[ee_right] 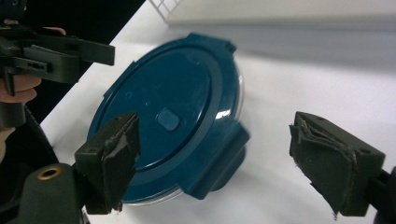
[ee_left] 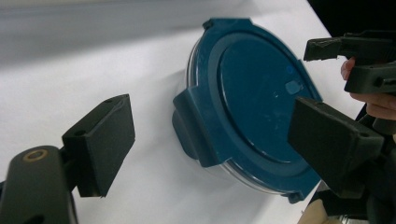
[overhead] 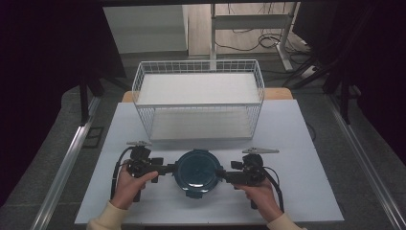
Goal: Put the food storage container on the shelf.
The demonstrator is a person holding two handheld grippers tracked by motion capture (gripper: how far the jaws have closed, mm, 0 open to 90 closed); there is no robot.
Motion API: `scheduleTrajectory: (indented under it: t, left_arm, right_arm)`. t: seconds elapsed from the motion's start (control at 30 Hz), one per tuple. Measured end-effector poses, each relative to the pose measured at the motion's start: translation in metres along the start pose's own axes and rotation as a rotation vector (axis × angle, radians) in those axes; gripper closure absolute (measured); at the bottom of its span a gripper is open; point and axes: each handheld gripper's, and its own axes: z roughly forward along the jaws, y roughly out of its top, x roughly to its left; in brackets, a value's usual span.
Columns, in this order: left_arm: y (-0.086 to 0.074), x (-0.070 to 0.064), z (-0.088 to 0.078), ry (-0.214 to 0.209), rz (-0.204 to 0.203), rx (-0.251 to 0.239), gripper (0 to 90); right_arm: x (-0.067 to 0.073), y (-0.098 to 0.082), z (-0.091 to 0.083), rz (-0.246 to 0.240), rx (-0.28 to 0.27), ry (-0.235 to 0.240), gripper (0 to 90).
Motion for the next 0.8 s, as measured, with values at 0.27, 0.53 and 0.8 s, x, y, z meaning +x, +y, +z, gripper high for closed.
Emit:
scheduleTrajectory:
  t: [0.27, 0.53, 0.8]
  left_arm:
    - [-0.003, 0.006, 0.015, -0.104, -0.051, 0.039, 16.0]
    - [-0.007, 0.008, 0.028, -0.123, -0.069, 0.073, 18.6]
    - [-0.008, 0.008, 0.033, -0.127, -0.078, 0.087, 21.5]
  right_arm:
    - [0.005, -0.007, 0.020, 0.069, 0.046, 0.022, 13.5]
    - [0.005, -0.013, 0.030, 0.125, 0.073, 0.046, 12.8]
    - [0.006, -0.015, 0.035, 0.175, 0.088, 0.074, 12.9]
